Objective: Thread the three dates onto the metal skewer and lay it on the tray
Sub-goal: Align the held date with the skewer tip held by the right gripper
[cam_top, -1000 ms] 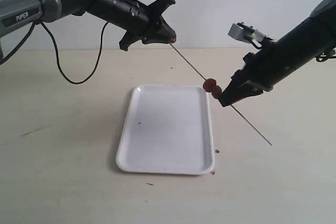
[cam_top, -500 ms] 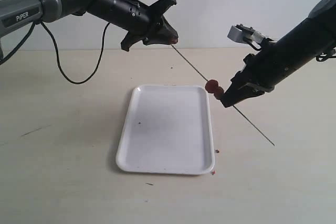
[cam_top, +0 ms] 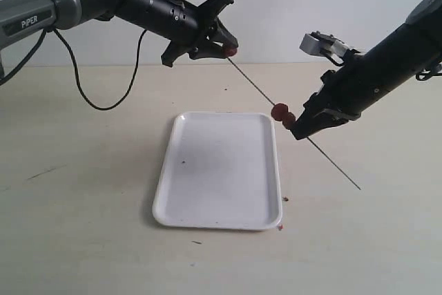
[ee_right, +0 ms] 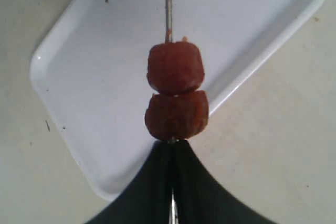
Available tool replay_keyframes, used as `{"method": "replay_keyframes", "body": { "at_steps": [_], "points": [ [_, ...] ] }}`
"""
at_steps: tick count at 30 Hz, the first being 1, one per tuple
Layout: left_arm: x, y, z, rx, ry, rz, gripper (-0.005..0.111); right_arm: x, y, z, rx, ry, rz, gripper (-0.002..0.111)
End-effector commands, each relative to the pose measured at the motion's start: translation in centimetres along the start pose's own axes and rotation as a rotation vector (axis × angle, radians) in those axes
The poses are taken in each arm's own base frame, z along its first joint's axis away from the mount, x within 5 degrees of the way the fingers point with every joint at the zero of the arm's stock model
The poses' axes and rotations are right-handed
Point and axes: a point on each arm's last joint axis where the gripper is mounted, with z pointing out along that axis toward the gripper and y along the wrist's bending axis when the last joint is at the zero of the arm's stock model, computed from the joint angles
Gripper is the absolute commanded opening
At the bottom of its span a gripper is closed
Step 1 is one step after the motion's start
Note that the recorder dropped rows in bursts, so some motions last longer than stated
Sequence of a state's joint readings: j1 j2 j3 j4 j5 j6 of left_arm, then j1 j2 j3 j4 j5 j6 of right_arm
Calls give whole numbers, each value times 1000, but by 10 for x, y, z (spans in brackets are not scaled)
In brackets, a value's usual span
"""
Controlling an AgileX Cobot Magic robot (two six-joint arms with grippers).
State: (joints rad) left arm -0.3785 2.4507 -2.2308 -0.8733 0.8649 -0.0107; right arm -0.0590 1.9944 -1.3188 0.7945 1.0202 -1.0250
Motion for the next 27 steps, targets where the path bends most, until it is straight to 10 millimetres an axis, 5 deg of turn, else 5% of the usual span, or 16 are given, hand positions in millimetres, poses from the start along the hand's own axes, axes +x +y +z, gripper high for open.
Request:
{"method": "replay_keyframes", "body": {
  "at_steps": [1, 27],
  "points": [
    [0, -7, -4, 12, -5, 12, 33, -3, 0, -2, 15, -20, -1, 0],
    [-1, -3, -4, -37, -10, 53, 33, -5, 0, -2, 24, -33, 7, 0]
  ]
}}
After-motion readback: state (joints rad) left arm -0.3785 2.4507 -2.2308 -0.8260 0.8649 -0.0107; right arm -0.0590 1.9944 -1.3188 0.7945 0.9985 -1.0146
